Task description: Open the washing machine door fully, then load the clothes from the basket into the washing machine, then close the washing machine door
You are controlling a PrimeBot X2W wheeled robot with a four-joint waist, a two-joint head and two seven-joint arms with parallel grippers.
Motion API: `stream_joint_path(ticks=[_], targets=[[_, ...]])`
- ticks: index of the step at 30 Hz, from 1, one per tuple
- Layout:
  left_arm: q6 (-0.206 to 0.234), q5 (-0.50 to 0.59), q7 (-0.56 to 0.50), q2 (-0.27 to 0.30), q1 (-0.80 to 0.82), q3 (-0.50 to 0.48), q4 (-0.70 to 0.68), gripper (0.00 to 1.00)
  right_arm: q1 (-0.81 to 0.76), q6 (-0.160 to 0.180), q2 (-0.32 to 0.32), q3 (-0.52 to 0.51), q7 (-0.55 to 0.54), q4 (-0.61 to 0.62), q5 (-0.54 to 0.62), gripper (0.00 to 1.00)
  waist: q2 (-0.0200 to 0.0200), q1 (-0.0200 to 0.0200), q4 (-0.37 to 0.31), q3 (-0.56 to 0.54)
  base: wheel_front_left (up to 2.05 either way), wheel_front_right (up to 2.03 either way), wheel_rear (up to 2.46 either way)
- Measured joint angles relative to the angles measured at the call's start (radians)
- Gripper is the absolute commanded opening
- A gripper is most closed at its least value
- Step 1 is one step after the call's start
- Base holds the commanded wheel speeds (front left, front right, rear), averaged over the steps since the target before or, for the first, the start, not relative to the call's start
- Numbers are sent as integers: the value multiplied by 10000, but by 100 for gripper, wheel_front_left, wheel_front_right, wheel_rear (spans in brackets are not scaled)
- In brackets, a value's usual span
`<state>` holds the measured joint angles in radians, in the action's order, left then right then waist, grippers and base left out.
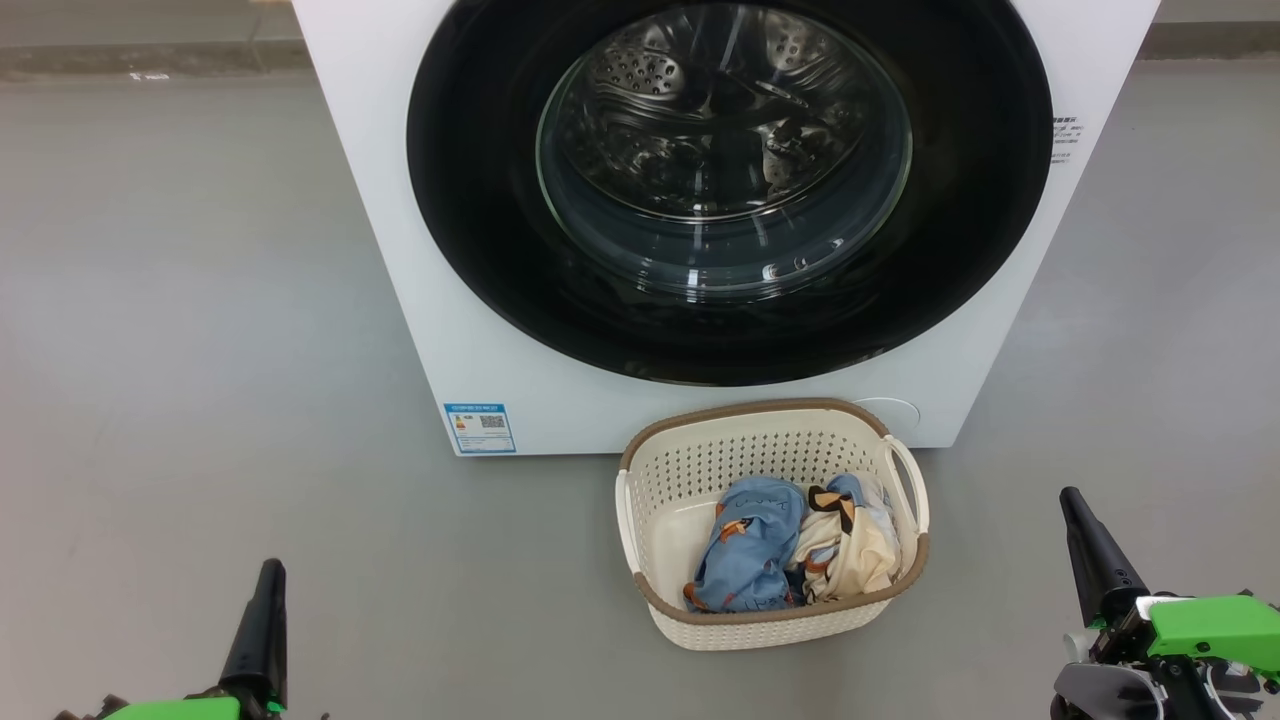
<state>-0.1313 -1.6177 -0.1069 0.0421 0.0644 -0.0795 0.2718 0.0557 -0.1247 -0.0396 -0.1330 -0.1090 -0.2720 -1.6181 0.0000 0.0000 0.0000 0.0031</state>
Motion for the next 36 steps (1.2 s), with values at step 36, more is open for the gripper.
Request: stream_joint_path(ticks=[36], targets=[[0, 2, 0, -2, 0, -4, 0, 0, 0, 2, 0, -2, 0, 0, 0, 0, 0, 0, 0, 0, 0, 0, 0]])
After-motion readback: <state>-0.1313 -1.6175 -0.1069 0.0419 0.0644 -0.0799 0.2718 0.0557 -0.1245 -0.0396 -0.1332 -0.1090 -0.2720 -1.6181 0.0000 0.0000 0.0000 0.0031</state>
